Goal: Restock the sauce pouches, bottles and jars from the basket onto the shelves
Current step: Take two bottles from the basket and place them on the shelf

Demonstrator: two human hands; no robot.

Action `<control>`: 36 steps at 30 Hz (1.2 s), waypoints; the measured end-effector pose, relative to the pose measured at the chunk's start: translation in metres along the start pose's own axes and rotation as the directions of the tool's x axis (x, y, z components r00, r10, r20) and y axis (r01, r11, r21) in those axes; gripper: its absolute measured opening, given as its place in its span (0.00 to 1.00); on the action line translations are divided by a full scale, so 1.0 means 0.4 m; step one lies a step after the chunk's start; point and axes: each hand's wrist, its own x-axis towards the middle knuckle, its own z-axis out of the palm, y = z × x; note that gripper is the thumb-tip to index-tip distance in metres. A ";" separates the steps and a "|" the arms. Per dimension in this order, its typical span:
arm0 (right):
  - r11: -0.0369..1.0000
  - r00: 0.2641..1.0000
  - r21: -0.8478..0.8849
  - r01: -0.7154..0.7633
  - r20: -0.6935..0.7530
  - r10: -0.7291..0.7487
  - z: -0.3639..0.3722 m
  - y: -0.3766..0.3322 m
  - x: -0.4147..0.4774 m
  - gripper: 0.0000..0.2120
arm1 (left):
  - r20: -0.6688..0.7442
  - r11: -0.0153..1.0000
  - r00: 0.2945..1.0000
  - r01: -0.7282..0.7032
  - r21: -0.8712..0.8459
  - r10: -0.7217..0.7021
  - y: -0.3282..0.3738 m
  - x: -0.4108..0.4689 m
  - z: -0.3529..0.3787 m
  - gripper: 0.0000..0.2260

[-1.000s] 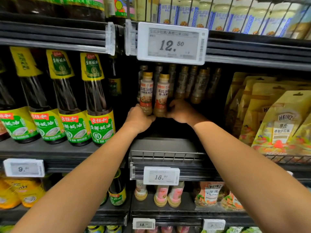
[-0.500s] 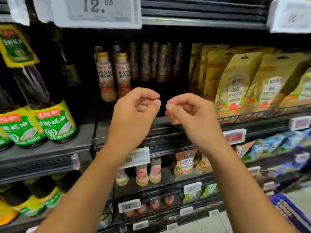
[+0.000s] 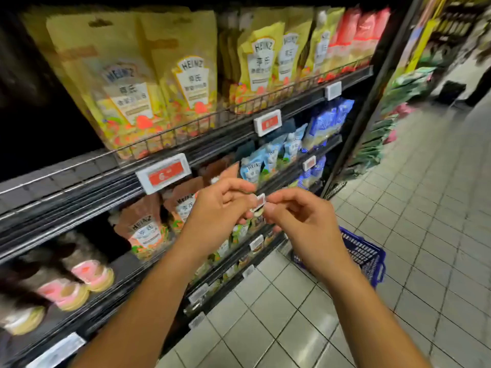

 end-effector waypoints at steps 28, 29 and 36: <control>0.931 0.714 0.099 -0.352 -0.614 0.336 -0.703 0.309 0.027 0.03 | 0.513 0.953 0.808 0.293 0.077 -0.290 -0.267 0.432 0.742 0.07; 0.926 0.708 0.085 -0.368 -0.619 0.338 -0.718 0.324 0.052 0.03 | 0.515 0.949 0.803 0.305 0.078 -0.300 -0.271 0.466 0.755 0.07; 0.898 0.651 0.084 -0.431 -0.660 0.375 -0.811 0.416 0.216 0.03 | 0.536 0.934 0.769 0.334 0.127 -0.348 -0.287 0.683 0.851 0.06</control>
